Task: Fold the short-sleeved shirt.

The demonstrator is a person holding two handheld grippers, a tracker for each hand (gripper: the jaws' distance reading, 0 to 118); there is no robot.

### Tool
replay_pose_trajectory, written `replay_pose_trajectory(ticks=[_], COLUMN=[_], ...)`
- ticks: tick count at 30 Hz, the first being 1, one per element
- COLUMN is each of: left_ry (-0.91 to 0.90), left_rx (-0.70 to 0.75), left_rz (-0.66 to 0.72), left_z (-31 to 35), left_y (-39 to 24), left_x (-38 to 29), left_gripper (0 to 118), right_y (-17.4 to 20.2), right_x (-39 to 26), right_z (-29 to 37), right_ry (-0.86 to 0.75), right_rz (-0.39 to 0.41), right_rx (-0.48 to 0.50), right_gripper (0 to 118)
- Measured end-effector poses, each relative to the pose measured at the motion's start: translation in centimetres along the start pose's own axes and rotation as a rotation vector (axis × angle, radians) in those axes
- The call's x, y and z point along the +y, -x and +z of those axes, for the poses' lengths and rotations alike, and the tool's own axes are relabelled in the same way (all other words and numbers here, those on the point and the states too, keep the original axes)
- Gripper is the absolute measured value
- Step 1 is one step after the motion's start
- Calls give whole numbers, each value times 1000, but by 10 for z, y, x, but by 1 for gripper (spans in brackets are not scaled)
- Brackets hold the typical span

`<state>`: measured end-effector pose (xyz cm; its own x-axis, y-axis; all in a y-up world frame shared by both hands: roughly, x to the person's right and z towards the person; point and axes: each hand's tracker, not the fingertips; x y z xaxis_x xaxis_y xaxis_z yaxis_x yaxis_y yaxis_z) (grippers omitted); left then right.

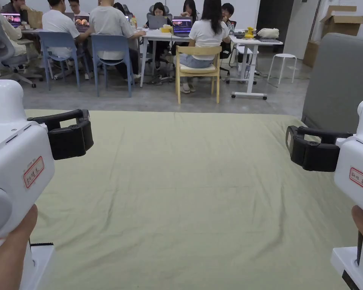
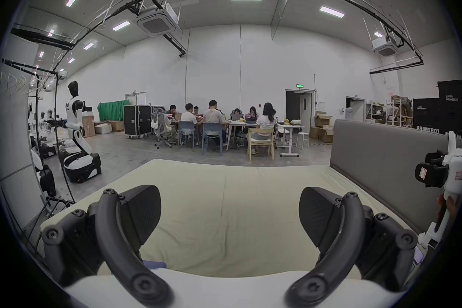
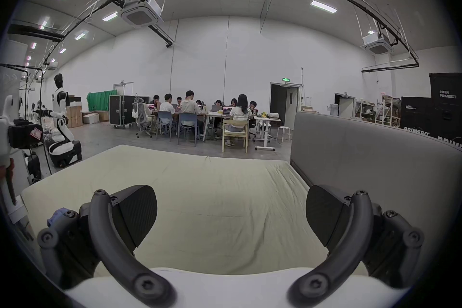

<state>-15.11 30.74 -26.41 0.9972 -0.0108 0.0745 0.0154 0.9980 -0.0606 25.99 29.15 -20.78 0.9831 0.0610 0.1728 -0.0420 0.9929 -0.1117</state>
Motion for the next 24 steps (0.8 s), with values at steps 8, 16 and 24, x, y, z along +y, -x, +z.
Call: replay_pose_trajectory(ticks=[8, 16, 24], left_ry=[0, 10, 10], left_rx=[-4, -6, -1], left_rz=[6, 4, -1], left_z=[0, -1, -1], left_y=[-1, 0, 3], left_x=[0, -1, 0], left_gripper=[116, 116, 116], right_y=[-2, 1, 1], right_x=[0, -7, -4], right_z=[-1, 3, -5], right_ry=[2, -48, 2], right_rz=[-2, -47, -111], right_rx=[11, 25, 95], right_gripper=[118, 118, 118])
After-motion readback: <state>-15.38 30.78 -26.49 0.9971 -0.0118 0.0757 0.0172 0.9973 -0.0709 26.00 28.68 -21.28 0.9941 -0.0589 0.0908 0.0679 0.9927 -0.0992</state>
